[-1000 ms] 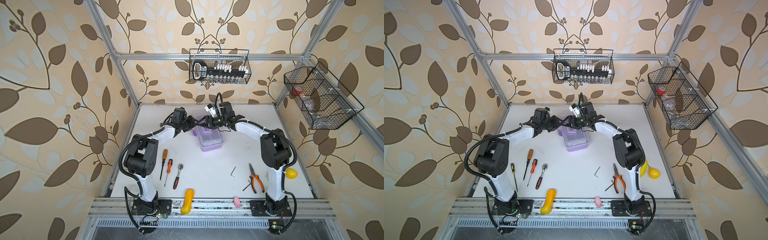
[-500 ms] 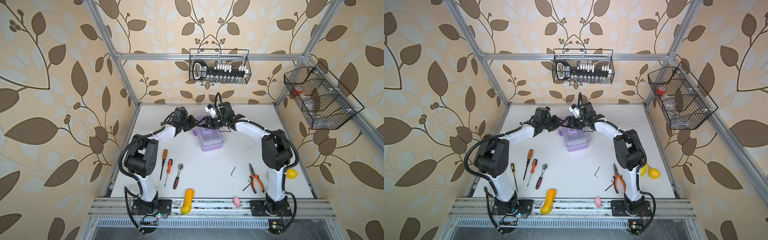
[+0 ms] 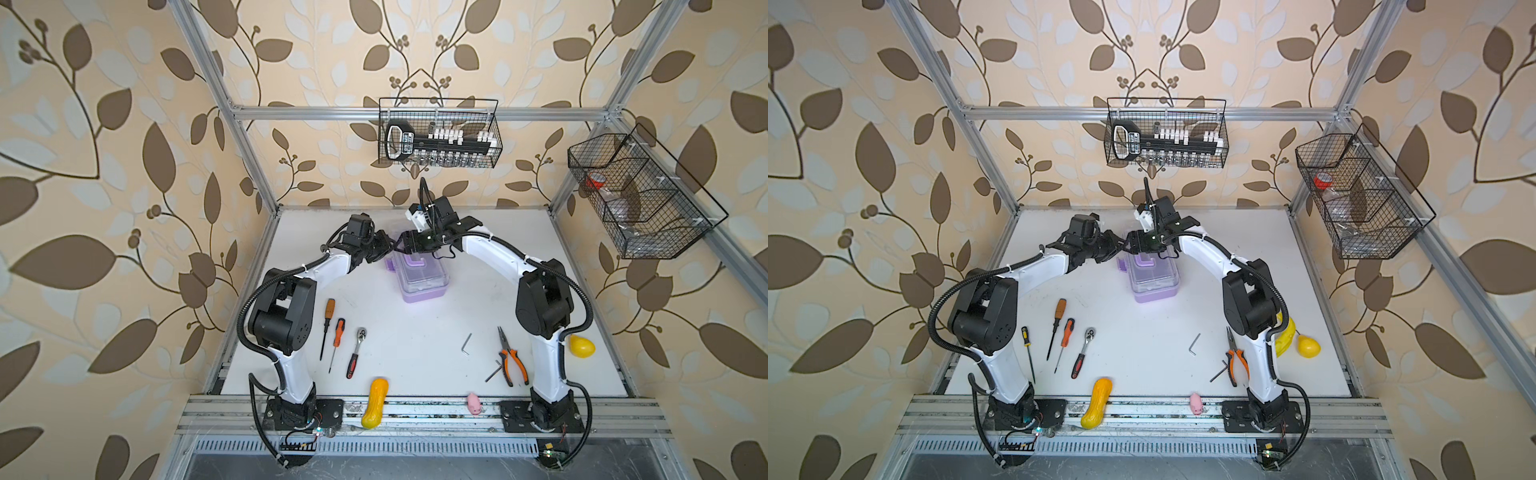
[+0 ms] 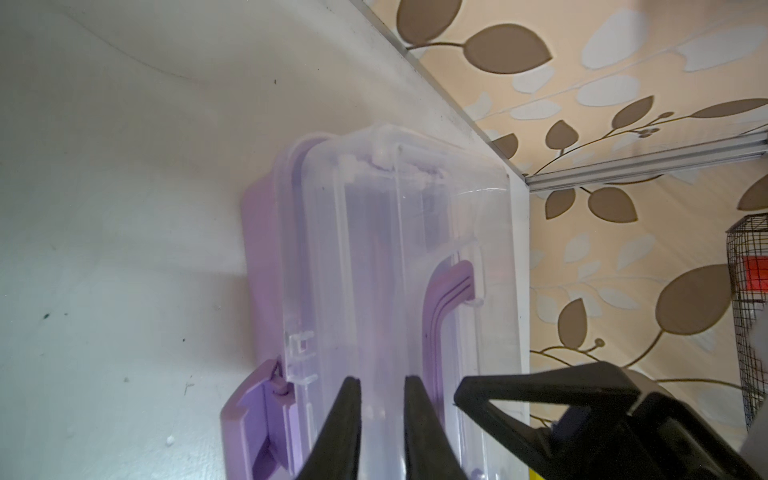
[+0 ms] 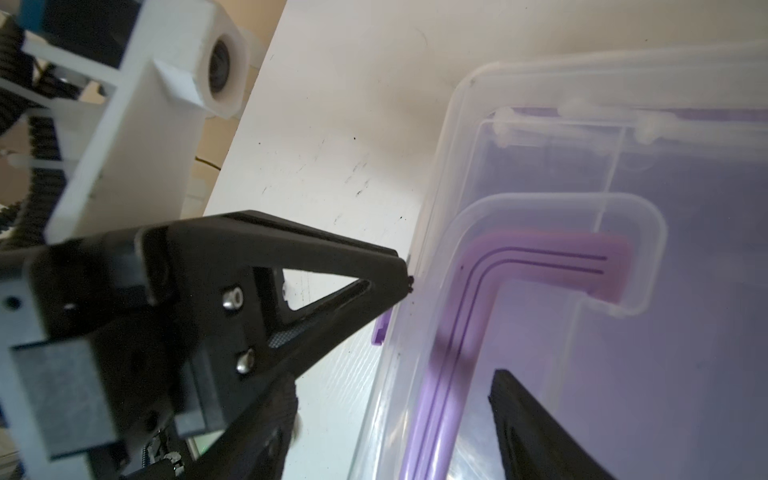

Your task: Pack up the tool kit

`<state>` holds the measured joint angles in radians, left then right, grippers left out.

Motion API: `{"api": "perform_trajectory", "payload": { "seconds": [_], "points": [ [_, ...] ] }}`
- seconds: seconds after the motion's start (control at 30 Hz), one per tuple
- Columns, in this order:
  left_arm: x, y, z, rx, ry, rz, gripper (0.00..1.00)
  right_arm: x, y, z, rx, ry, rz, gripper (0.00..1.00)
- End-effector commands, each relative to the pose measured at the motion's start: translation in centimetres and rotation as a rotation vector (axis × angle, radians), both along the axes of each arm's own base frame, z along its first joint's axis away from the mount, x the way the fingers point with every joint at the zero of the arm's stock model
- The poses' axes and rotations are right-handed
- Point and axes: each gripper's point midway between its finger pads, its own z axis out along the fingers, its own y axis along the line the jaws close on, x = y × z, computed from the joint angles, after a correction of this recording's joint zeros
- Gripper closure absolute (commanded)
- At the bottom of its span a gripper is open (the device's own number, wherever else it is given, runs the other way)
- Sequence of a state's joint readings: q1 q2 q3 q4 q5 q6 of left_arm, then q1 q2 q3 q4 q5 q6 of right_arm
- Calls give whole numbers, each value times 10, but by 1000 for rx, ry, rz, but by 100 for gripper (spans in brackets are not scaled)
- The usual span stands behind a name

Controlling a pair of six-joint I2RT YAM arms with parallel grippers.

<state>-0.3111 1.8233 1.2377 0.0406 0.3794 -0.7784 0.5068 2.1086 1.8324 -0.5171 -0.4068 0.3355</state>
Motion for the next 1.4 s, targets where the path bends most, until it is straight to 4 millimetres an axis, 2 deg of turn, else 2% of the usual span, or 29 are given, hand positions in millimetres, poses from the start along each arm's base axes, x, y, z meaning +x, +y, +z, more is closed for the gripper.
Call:
{"api": "perform_trajectory", "payload": {
  "seconds": [0.0, 0.2, 0.37, 0.57, 0.77, 0.93, 1.13, 1.27, 1.33, 1.37],
  "points": [
    [-14, -11, -13, 6, 39, -45, 80, -24, 5, -53, -70, 143, 35, 24],
    [-14, -13, -16, -12, 44, -44, 80, -33, 23, -50, 124, 220, 79, 25],
    [-15, -14, -17, -20, 48, -43, 81, -37, 30, -44, 214, 246, 112, 27],
    [-18, -13, -12, -21, 36, -42, 77, -34, 27, -32, 412, 291, 105, 31],
    [-19, -12, -6, -23, 23, -43, 71, -29, 25, -10, 614, 317, 103, 36],
    [-21, -9, 7, -14, -4, -35, 67, -26, 24, 1, 700, 324, 96, 36],
    [-26, 1, 39, -3, -85, -5, 63, -26, 24, 0, 701, 328, 93, 37],
    [-27, 0, 57, -27, -133, -10, 57, -24, 24, 0, 705, 328, 91, 36],
    [-26, -2, 57, -29, -128, -17, 58, -24, 24, 0, 706, 329, 89, 36],
    [-24, -3, 55, -30, -120, -21, 62, -24, 24, 1, 707, 330, 89, 36]
  ]
}}
